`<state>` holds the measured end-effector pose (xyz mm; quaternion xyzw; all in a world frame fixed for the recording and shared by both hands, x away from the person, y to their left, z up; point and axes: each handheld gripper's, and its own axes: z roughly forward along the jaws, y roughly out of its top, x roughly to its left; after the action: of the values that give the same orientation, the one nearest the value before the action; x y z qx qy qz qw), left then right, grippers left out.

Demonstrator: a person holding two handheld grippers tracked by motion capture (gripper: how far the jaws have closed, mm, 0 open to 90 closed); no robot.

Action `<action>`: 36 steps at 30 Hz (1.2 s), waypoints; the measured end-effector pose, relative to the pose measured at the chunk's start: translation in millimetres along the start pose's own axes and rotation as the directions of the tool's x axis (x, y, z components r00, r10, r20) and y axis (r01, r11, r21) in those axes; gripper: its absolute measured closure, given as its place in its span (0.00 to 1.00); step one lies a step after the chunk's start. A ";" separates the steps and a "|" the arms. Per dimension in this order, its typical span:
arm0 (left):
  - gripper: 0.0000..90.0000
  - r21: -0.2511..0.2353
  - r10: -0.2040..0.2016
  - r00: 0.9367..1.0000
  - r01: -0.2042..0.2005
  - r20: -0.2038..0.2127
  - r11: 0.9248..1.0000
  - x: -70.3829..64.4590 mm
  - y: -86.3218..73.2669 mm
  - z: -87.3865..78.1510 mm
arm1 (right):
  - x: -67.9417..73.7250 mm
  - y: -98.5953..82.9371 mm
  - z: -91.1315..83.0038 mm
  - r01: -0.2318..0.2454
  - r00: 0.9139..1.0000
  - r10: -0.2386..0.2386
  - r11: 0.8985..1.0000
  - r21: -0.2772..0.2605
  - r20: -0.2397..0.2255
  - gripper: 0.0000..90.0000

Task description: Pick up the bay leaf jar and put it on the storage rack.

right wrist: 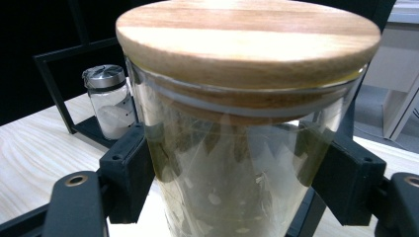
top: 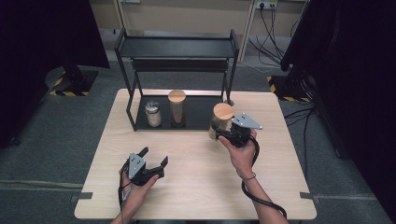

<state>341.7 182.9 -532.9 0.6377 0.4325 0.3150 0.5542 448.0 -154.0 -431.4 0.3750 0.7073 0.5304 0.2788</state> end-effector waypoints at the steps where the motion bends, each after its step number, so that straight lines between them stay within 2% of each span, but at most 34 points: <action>1: 0.11 0.000 0.000 1.000 0.000 0.000 1.000 0.0 0.0 0.0 | 0.1 0.2 1.1 0.002 1.000 -0.002 1.000 0.001 -0.001 0.28; 36: 0.11 -0.001 0.003 1.000 -0.003 0.001 1.000 -0.2 0.0 -0.1 | -1.1 12.6 29.5 0.001 1.000 -0.001 1.000 0.003 0.015 0.28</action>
<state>341.4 182.8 -532.9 0.6384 0.4310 0.3156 0.5541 475.0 -137.0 -427.7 0.3791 0.7063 0.5262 0.2838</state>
